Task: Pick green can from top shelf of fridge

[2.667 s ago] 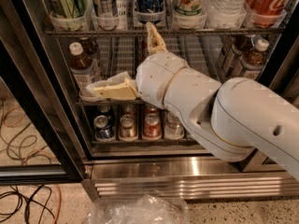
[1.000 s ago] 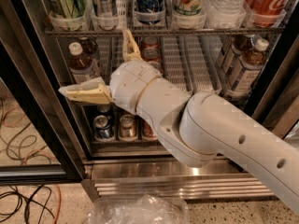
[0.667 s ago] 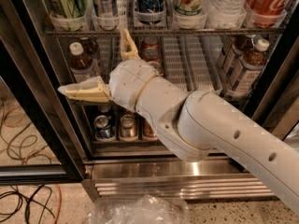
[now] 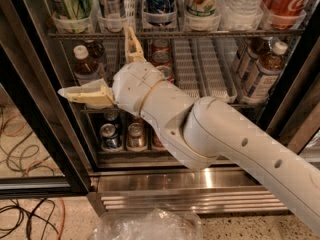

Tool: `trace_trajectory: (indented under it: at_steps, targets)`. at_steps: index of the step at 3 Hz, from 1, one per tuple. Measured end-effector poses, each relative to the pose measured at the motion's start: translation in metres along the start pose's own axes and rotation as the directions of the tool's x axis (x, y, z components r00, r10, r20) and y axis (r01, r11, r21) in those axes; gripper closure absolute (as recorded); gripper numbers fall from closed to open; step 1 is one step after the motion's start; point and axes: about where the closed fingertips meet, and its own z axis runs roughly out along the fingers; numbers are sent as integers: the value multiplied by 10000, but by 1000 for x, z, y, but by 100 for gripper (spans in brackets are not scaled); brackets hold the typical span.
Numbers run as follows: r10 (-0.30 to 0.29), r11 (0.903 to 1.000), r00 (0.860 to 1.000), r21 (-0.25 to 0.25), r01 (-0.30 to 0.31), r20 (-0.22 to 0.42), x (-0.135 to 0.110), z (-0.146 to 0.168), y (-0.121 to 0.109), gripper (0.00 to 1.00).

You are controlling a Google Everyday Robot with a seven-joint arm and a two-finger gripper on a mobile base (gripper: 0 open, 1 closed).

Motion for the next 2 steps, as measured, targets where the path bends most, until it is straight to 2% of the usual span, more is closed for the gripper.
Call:
trace_trajectory:
  at_steps: [1, 2]
  targets:
    - [-149, 9996, 9983, 257, 134, 570, -5, 29, -7, 0]
    - [-143, 9996, 9982, 238, 130, 587, -6, 30, -7, 0]
